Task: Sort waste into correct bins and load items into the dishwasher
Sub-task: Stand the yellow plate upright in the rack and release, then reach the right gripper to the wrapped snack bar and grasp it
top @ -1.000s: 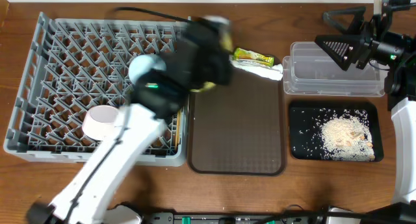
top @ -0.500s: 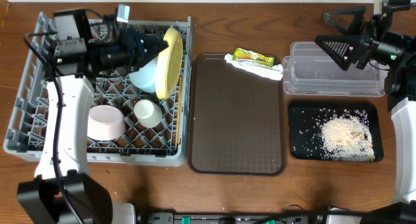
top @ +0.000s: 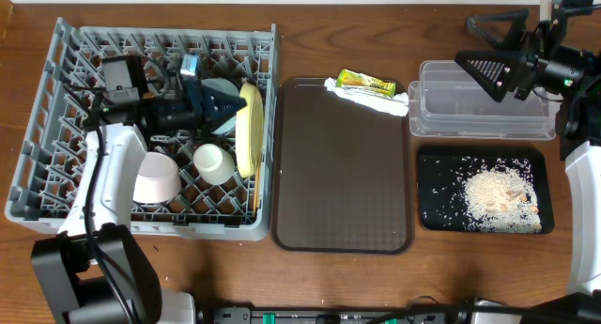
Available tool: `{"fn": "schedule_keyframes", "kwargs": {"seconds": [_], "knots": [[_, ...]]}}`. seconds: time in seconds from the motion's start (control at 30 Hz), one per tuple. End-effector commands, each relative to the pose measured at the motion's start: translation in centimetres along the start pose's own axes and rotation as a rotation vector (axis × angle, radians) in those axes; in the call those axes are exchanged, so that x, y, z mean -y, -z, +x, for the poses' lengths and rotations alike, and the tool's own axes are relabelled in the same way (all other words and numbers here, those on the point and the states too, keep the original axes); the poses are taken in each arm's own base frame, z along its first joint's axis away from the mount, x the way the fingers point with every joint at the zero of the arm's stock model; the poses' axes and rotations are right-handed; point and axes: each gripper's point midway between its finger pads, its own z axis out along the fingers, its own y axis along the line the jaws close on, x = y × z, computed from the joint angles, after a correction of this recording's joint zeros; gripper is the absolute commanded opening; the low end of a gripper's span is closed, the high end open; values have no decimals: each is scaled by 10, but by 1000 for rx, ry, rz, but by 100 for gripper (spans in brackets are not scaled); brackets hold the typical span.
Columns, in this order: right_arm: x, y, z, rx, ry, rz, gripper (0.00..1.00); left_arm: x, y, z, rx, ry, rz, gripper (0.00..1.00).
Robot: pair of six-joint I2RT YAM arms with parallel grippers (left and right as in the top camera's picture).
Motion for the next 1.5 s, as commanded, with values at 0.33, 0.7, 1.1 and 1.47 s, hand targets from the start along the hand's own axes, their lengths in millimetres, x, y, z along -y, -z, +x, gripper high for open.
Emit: {"fn": "schedule_keyframes", "kwargs": {"seconds": [0.33,0.7,1.1,1.47], "knots": [[2,2,0,3,-3,6,99,-44,22,-33,177,-21,-199,54],[1,2,0,2,-3,3,99,1,81,-44,355,-141,-168,66],[-7,-2,1,-12,16,-38,99,92,132,-1,579,-437,-186,81],[-13,-77,-11,49,-57,61,99,92,132,-1,578,-436,-186,87]]}}
